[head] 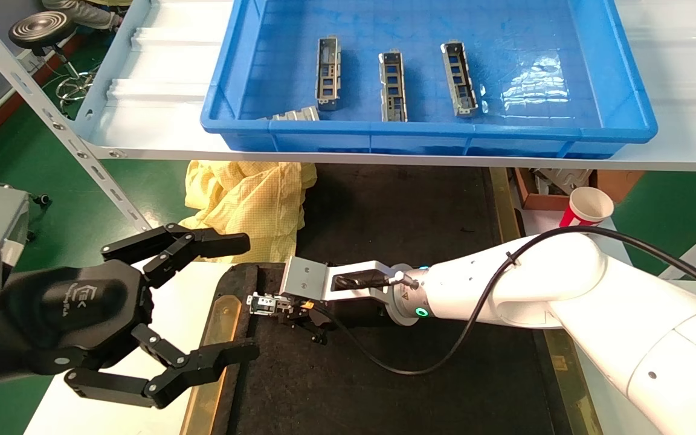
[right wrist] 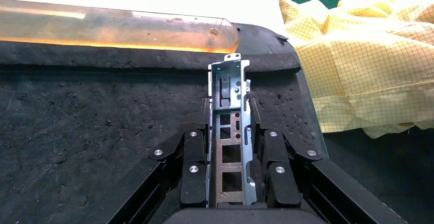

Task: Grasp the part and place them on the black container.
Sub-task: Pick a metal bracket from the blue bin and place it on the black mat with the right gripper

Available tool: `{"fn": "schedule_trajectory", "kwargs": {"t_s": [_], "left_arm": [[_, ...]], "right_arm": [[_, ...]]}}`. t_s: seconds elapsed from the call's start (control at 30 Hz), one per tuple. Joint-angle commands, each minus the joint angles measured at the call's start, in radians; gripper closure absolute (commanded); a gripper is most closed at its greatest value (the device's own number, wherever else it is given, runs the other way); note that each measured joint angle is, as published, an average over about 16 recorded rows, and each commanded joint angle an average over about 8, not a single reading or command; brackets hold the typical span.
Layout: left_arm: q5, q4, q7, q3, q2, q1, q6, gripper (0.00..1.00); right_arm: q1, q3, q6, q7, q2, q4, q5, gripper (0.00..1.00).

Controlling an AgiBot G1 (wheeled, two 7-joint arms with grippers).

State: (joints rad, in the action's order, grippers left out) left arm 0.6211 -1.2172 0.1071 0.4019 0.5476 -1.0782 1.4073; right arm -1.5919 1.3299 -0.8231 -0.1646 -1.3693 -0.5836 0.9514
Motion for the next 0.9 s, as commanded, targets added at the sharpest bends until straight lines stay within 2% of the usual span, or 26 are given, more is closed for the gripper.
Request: {"fn": "schedule_trajectory", "kwargs": {"t_s": [0.03, 0.1, 0.13, 0.33, 0.4, 0.9], "left_arm": [[0.0, 0.0, 0.0, 0.0, 0.0, 0.0, 0.0, 0.0], [0.0, 0.0, 0.0, 0.0, 0.0, 0.0, 0.0, 0.0], [0.0, 0.0, 0.0, 0.0, 0.0, 0.0, 0.0, 0.0], [0.0, 0.0, 0.0, 0.0, 0.0, 0.0, 0.0, 0.0], [0.0, 0.0, 0.0, 0.0, 0.0, 0.0, 0.0, 0.0], [0.0, 0.0, 0.0, 0.0, 0.0, 0.0, 0.0, 0.0]], "right_arm": [[-0.001, 0.012, 0.006, 0.002, 0.0, -0.003, -0.007, 1.0], [-0.001, 0.021, 0.01, 0.003, 0.0, -0.004, -0.015, 0.98], [-0.001, 0.026, 0.011, 0.003, 0.0, -0.005, -0.02, 0.93], [0.0, 0.049, 0.019, -0.001, 0.0, -0.009, -0.045, 0.18], [-0.001, 0.056, 0.023, -0.004, 0.0, -0.009, -0.052, 0.0], [-0.032, 0.08, 0.018, -0.059, 0.003, -0.004, -0.111, 0.0]]}}
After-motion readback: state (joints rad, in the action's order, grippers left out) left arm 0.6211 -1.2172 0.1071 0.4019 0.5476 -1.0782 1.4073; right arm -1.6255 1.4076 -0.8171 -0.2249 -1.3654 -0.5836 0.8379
